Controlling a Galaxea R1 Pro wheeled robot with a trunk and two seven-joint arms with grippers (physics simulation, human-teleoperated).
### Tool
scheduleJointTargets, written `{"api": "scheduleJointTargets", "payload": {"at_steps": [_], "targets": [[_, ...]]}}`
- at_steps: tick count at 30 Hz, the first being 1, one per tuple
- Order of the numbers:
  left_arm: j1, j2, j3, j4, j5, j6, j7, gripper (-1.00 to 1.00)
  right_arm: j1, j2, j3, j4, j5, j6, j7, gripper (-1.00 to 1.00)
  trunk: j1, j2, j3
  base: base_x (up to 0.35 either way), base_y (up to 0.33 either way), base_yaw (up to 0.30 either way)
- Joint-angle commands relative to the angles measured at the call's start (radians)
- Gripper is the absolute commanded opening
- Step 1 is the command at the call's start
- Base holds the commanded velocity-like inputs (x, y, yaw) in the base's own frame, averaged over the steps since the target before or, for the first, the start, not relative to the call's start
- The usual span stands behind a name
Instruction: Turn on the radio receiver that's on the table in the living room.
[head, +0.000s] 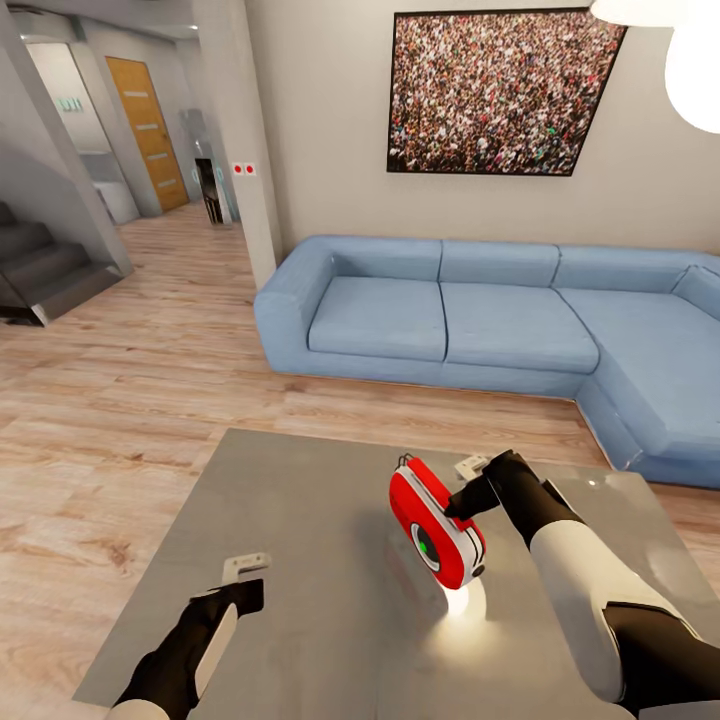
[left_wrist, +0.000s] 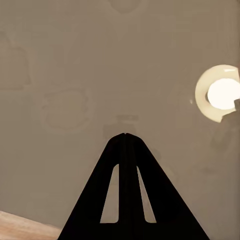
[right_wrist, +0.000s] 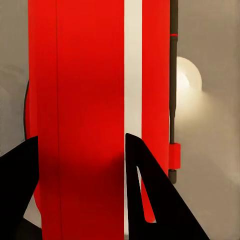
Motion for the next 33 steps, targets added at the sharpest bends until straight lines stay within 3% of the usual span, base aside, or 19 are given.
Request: {"api": "scheduleJointTargets", "payload": {"at_steps": [1,8,13,16,21,33], "targets": [[0.0,0.0,0.0,0.0,0.0,0.0,0.0,-1.0,0.0,0.0,0.0,0.001,-0.004,0.001,0.001,-1.0,0.004,-0.007,-0.003,0.0,0.0,0.0],[0.0,0.0,0.0,0.0,0.0,0.0,0.0,-1.0,0.0,0.0,-0.003,0.034,-0.007,0.001,0.006,-1.0,0.004,-0.007,-0.003,0.0,0.0,0.0],[0.0,0.001,0.0,0.0,0.0,0.0,0.0,-1.0,0.0,-0.007,-0.004,0.045,-0.006,0.002,0.115,-1.0,0.004,-0.007,-0.003,0.0,0.0,0.0],[0.0,0.001,0.0,0.0,0.0,0.0,0.0,-1.0,0.0,-0.009,-0.003,0.047,-0.005,0.006,0.139,-1.0,0.004,-0.007,-0.003,0.0,0.0,0.0],[0.0,0.001,0.0,0.0,0.0,0.0,0.0,-1.0,0.0,-0.009,-0.003,0.047,-0.005,0.056,0.147,-1.0,0.004,-0.007,-0.003,0.0,0.0,0.0],[0.0,0.001,0.0,0.0,0.0,0.0,0.0,-1.0,0.0,-0.009,-0.002,0.047,-0.003,0.069,0.121,-1.0,0.004,-0.007,-0.003,0.0,0.0,0.0]]}}
